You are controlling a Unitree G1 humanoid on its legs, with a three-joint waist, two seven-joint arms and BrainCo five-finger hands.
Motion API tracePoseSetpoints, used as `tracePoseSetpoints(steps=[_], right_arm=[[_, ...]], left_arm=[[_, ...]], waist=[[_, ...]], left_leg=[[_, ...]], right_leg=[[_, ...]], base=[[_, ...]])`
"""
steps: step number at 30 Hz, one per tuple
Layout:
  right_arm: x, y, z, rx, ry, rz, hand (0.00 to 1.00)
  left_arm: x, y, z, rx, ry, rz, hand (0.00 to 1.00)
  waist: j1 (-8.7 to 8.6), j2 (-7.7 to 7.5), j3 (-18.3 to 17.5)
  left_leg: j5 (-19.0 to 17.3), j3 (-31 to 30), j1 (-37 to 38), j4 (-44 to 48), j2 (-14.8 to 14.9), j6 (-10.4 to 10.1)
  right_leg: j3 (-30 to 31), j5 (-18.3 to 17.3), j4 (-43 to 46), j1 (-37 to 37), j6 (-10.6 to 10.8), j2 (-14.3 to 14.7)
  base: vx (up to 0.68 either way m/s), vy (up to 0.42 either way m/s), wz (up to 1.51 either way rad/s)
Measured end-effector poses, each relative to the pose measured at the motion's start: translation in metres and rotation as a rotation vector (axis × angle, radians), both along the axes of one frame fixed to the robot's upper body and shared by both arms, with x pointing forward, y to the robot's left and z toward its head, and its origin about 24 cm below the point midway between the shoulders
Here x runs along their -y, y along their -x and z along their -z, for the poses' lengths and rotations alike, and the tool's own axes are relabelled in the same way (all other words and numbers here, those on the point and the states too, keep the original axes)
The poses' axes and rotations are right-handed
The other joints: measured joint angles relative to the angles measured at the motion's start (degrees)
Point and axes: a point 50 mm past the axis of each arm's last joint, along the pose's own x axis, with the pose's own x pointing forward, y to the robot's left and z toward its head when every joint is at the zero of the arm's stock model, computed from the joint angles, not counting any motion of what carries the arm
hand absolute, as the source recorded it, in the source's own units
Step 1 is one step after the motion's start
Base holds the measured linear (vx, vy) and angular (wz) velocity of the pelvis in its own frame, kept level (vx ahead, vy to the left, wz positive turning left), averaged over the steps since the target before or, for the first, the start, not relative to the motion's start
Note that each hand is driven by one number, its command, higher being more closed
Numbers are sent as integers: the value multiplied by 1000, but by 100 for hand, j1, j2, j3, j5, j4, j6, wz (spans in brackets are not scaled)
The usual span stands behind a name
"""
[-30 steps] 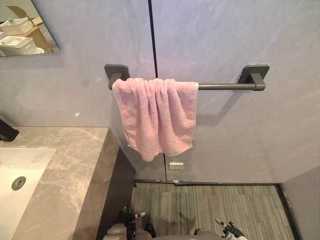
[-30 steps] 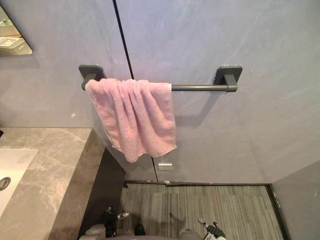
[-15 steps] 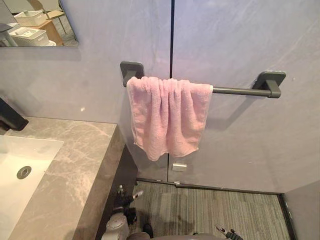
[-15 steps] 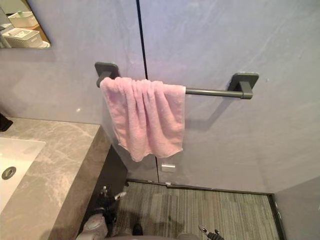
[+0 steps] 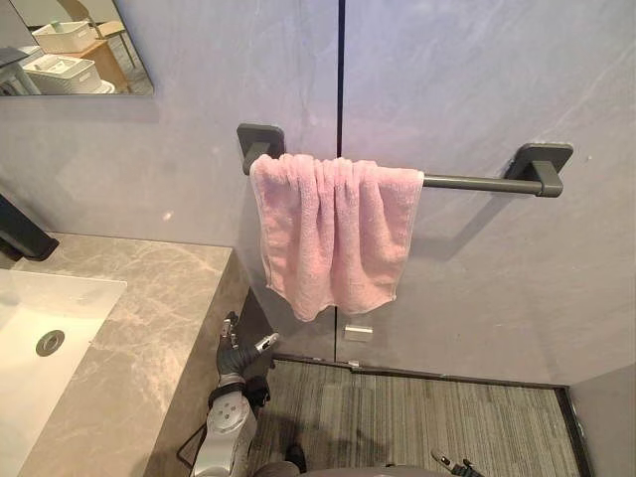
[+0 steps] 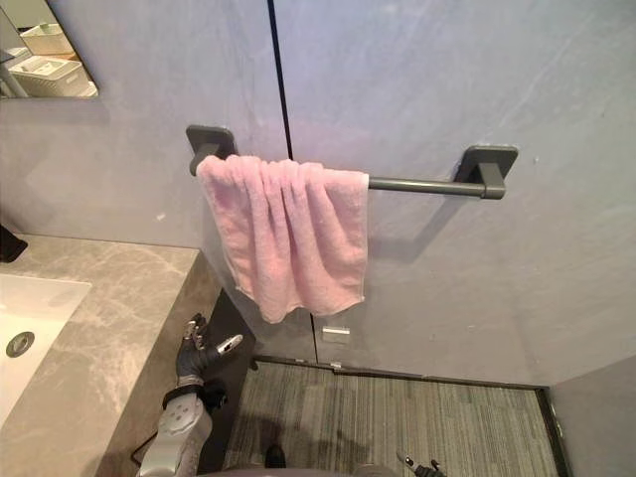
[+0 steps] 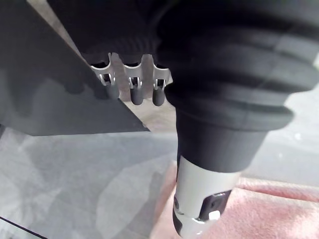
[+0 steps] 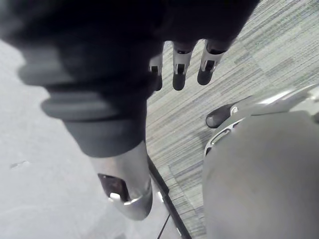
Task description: Organize washtable
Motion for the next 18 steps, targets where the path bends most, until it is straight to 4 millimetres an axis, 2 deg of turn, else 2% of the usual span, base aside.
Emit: tracePoseSetpoints(steps=[5, 14, 18], right_arm=[[0, 4, 1, -14, 2, -17, 0], [0, 6, 1, -20, 5, -18, 0], [0, 5, 0, -19, 8, -25, 0]], left_arm=[[-2, -11, -9, 34, -91, 18, 0], [-8, -39, -35, 132, -241, 0, 0], [-12, -48, -39, 141, -272, 10, 0]], waist=[[-22, -6, -164], [-106, 4, -182], [-185, -6, -187]], left_leg=[[-29, 68, 4, -2, 10, 1], [-95, 271, 41, 1, 4, 9], [-96, 291, 41, 1, 1, 10]], right_leg=[[62, 18, -67, -2, -8, 14], [253, 100, -194, -10, -21, 20], [302, 149, -279, -4, -37, 24]], base=[[-6, -8, -7], [1, -2, -11], [2, -11, -8]])
